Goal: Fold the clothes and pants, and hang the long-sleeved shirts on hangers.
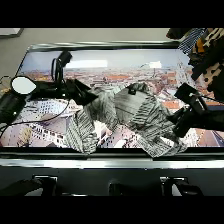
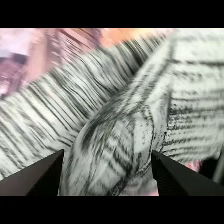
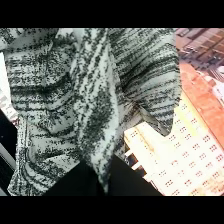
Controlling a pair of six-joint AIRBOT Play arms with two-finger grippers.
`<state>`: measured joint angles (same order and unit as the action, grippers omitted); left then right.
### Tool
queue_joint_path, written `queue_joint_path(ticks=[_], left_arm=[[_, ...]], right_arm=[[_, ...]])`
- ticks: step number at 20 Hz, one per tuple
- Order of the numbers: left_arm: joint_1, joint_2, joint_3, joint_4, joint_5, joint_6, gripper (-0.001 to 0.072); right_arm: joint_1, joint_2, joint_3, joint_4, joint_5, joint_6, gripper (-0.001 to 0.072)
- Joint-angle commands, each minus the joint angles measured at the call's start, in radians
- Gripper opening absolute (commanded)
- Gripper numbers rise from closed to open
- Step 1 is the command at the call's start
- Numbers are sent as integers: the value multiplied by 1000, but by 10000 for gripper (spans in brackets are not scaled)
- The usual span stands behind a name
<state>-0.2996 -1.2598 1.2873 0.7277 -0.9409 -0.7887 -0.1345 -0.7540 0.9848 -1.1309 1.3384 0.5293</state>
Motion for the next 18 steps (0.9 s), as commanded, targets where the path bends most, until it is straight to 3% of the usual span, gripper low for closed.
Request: queue_joint_path(ticks=[1, 3, 7, 10, 13, 16, 18], left_arm=[[21, 1, 5, -78, 323, -332, 633], [49, 1, 17, -169, 402, -473, 604], [76, 1, 39, -224, 301, -502, 602], [74, 1, 39, -224, 172, -503, 602], [73, 1, 39, -224, 65, -503, 602], [65, 0, 39, -223, -15, -502, 602], [57, -1, 39, -223, -51, -535, 602]], right_arm=[[0, 121, 1, -134, -10, 171, 25], [0, 183, 1, -238, -9, 341, 25], [0, 312, 1, -400, 115, 816, 26], [0, 415, 1, -388, 185, 959, 25], [0, 505, 11, -439, 122, 1076, 24], [0, 454, 136, -655, 187, 1323, 23], [0, 330, 273, -802, 270, 1371, 23]])
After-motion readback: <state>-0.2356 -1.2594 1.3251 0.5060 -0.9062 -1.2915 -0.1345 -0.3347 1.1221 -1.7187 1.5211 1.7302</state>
